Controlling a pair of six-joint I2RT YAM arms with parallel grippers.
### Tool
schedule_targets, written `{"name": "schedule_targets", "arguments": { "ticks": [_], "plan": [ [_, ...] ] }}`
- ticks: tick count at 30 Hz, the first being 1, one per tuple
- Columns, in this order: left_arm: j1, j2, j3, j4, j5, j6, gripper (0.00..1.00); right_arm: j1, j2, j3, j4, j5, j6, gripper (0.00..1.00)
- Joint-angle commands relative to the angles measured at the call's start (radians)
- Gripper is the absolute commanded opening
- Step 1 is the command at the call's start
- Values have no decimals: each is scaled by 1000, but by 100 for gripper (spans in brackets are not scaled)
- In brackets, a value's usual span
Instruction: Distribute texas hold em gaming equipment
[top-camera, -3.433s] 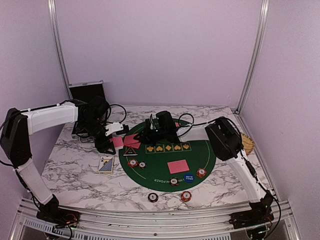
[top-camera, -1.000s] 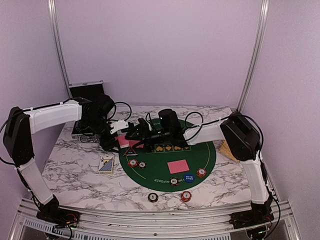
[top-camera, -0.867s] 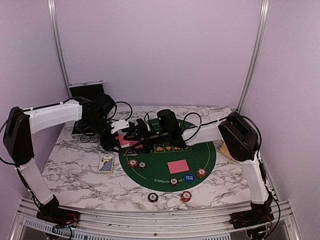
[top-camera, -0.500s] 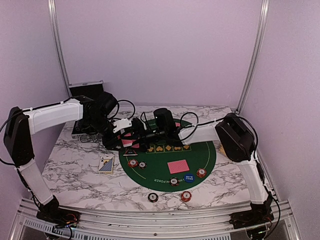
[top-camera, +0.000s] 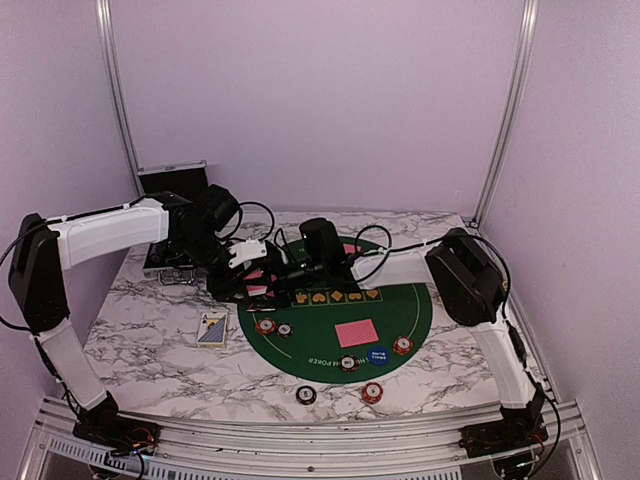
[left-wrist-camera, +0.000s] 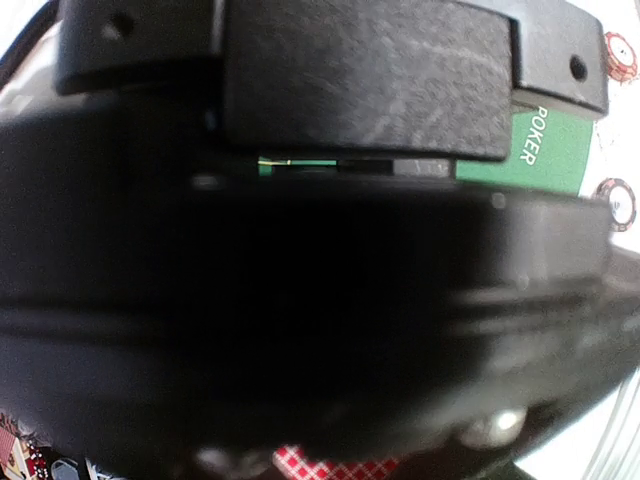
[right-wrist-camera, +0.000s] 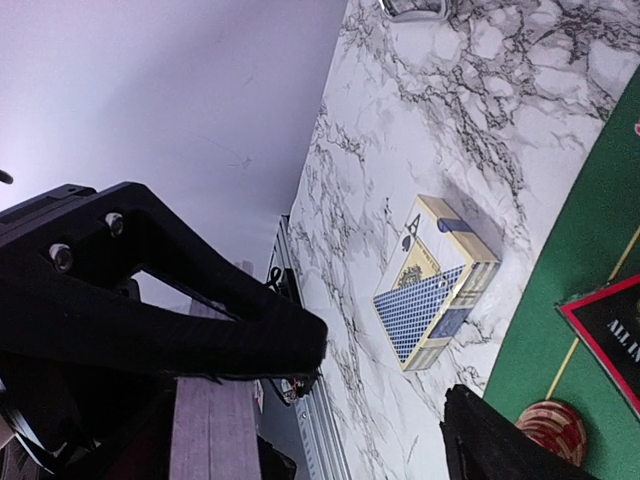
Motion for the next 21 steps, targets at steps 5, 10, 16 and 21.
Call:
{"name": "schedule_targets", "arguments": {
  "ticks": [5,10,16,21],
  "plan": [
    [-2,-17,25,-9,-11,19,0,-19,-29,-15,-133,7,-104,76],
    [-3,-21,20,-10,-14,17,0,-27,-63,-27,-169,15,-139,69],
    [-3,-27,16,-8,-17,19,0,-38,-98,-36,-225,22,-184,61],
    [-3,-26,4,-9,-25,21,0,-39,-128,-45,-240,28,-197,55]
  ]
}}
